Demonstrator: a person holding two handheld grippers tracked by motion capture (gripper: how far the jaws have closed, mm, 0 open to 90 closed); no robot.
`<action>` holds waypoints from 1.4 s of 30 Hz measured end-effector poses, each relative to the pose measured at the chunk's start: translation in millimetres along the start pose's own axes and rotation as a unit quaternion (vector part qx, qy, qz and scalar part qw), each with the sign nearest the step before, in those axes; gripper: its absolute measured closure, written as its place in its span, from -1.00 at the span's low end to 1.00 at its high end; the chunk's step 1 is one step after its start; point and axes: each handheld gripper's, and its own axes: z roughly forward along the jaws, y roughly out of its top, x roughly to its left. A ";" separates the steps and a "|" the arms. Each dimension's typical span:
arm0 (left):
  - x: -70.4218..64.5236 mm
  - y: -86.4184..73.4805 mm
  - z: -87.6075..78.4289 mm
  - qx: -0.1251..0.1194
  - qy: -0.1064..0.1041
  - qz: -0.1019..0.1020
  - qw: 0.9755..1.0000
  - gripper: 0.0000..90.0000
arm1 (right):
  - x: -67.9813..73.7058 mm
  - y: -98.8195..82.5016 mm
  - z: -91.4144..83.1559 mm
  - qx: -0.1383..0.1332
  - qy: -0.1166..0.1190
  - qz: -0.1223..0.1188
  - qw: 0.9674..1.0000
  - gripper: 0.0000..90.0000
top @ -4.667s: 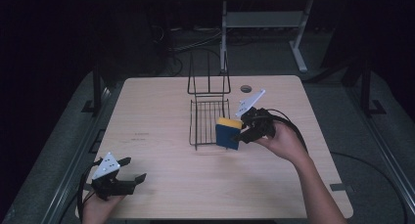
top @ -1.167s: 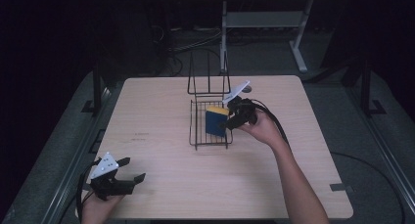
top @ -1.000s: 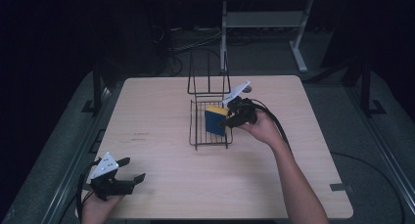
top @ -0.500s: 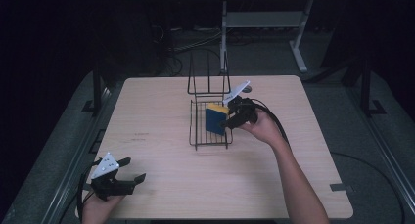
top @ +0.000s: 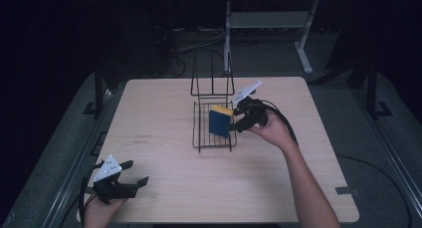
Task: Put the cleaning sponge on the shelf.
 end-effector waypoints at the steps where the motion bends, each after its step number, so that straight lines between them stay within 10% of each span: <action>1: 0.0 0.0 0.0 0.000 0.000 0.000 1.000 -0.64 | 0.0 0.0 0.0 0.000 0.000 0.000 1.000 -0.34; 42: -0.4 1.4 2.2 0.003 -0.001 0.002 1.000 -0.64 | -2.7 -51.3 -43.9 0.019 -0.021 0.043 0.999 -0.45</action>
